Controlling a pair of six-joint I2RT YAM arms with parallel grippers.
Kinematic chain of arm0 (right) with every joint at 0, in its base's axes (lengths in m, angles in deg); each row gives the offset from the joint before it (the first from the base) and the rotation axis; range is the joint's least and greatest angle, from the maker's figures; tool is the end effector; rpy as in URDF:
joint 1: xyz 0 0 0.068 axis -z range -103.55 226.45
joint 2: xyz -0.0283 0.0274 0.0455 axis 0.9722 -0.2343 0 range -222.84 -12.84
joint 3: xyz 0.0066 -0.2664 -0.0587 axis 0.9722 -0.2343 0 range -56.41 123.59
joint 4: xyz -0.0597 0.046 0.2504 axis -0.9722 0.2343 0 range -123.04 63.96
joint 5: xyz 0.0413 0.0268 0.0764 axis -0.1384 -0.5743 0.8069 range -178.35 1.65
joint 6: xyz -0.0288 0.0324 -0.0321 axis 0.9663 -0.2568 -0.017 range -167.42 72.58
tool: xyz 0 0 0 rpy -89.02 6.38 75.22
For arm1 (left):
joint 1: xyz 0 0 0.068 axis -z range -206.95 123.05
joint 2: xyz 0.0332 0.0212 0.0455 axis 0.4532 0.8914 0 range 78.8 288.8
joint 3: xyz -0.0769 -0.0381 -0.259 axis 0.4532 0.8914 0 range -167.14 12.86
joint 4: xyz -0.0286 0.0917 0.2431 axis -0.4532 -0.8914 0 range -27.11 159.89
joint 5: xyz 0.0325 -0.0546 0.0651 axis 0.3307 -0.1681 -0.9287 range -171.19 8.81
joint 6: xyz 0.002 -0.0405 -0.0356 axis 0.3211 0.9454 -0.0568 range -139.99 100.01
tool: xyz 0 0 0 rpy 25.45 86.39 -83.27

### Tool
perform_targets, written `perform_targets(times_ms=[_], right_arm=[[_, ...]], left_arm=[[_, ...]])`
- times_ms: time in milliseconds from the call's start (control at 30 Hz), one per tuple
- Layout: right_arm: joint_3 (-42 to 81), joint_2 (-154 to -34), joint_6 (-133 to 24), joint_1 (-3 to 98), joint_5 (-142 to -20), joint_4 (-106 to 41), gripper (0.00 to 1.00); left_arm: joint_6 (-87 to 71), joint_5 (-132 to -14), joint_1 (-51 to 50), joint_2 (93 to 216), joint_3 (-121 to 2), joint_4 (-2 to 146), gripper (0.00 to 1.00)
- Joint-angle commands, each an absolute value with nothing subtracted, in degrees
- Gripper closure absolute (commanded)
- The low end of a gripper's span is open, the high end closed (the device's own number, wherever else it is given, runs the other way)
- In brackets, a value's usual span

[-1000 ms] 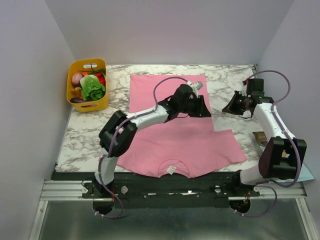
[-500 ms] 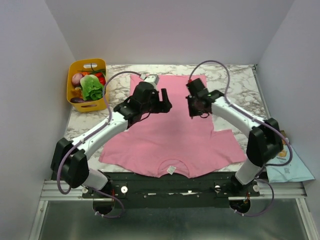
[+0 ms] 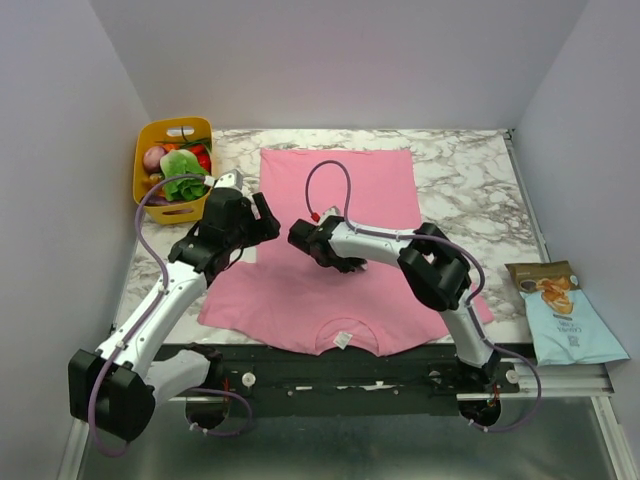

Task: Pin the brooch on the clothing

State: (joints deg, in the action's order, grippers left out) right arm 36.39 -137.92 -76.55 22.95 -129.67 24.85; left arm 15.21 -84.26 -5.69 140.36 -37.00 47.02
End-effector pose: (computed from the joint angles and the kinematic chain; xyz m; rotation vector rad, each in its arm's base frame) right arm 0.2631 0.3162 0.1487 -0.5442 2.5136 -0.7310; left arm 0.2211 -0.0840 0.2925 -0.3000 2.1969 -0.4987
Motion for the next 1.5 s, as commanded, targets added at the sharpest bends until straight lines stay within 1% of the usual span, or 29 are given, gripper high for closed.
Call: perform_targets(times_ms=[0, 33, 100, 133, 200, 233, 333, 367, 400, 433, 500, 533, 667, 700, 733, 767, 800, 833, 867, 900, 1000, 1067, 1133, 1333, 1400, 1467], right_arm=[[38.6, -138.6, -82.1, 21.6, -135.8, 30.3, 0.75], [38.3, -138.4, -82.1, 21.5, -135.8, 30.2, 0.65], [37.8, -138.0, -81.0, 21.3, -134.5, 28.8, 0.62], [36.9, -137.1, -80.3, 21.2, -133.9, 27.9, 0.58], [35.8, -135.7, -78.5, 20.8, -132.1, 25.1, 0.55], [34.4, -133.9, -77.8, 20.7, -131.0, 23.8, 0.50], [32.0, -130.2, -75.6, 20.7, -124.4, 18.6, 0.48], [30.4, -127.1, -75.3, 20.7, -123.3, 17.3, 0.47], [29.6, -125.7, -74.7, 20.6, -120.5, 15.1, 0.44], [28.8, -124.0, -74.3, 20.6, -119.4, 13.8, 0.37], [26.7, -119.6, -73.6, 20.9, -116.8, 11.0, 0.32], [26.0, -118.2, -73.5, 20.9, -116.0, 10.1, 0.25], [21.5, -111.3, -73.7, 24.7, -109.3, 6.1, 0.15], [19.7, -108.1, -73.7, 25.9, -105.0, 3.5, 0.13], [16.1, -106.1, -74.0, 27.3, -102.3, 2.0, 0.13], [13.5, -104.3, -74.1, 30.8, -99.2, 0.1, 0.13], [11.3, -102.4, -74.3, 32.8, -92.0, -3.8, 0.12], [6.3, -98.7, -74.8, 34.9, -88.7, -5.9, 0.13], [4.0, -97.3, -74.8, 38.9, -84.9, -8.1, 0.13], [2.1, -95.8, -74.8, 40.7, -78.7, -11.5, 0.13], [-4.1, -92.8, -74.9, 46.5, -69.8, -16.3, 0.14], [-6.6, -92.4, -74.4, 48.7, -67.6, -17.6, 0.16], [-7.6, -92.6, -73.9, 49.6, -65.9, -18.8, 0.17], [-9.4, -98.0, -74.7, 53.0, -62.1, -22.1, 0.24], [-8.9, -100.9, -74.8, 53.2, -62.4, -22.2, 0.28], [-8.2, -102.9, -74.8, 53.4, -62.2, -22.6, 0.28]], left_arm=[[15.3, -85.8, -6.7, 137.4, -36.0, 45.6, 0.13], [15.3, -85.9, -6.8, 137.3, -36.0, 45.6, 0.12], [15.2, -86.0, -7.0, 137.4, -35.8, 45.5, 0.12], [15.2, -86.0, -7.0, 137.5, -35.8, 45.5, 0.12], [15.2, -86.0, -7.2, 137.8, -35.7, 45.5, 0.12], [15.2, -85.9, -7.2, 137.9, -35.7, 45.5, 0.12], [15.1, -86.2, -7.3, 137.7, -35.6, 45.5, 0.12], [15.1, -86.3, -7.3, 137.4, -35.6, 45.4, 0.12], [14.9, -86.4, -7.3, 137.3, -35.4, 45.6, 0.12], [14.8, -86.2, -7.3, 137.2, -35.4, 45.5, 0.12], [14.7, -85.9, -7.4, 137.2, -35.4, 45.9, 0.12], [14.4, -85.5, -7.4, 137.2, -35.3, 46.1, 0.12], [13.9, -81.9, -7.3, 137.8, -34.9, 48.4, 0.12], [13.8, -79.6, -7.4, 138.0, -34.6, 49.0, 0.12], [13.7, -78.7, -7.4, 138.3, -34.6, 50.1, 0.12], [13.1, -77.7, -7.4, 138.8, -34.5, 50.9, 0.12], [12.9, -75.4, -7.4, 139.2, -34.5, 51.5, 0.12], [12.7, -74.3, -7.3, 139.5, -34.4, 52.8, 0.12], [12.5, -72.9, -7.3, 140.3, -34.3, 53.6, 0.12], [12.4, -71.4, -7.3, 140.8, -34.2, 54.6, 0.12], [13.1, -65.3, -7.3, 143.6, -33.2, 59.0, 0.12], [13.8, -60.8, -6.7, 146.5, -32.9, 62.9, 0.12], [14.6, -59.6, -5.0, 148.8, -33.5, 65.2, 0.12], [16.7, -59.6, 2.5, 159.0, -36.4, 69.2, 0.14], [18.1, -59.4, 3.5, 161.7, -36.3, 70.8, 0.15], [19.1, -59.1, 4.5, 163.4, -36.1, 72.7, 0.16]])
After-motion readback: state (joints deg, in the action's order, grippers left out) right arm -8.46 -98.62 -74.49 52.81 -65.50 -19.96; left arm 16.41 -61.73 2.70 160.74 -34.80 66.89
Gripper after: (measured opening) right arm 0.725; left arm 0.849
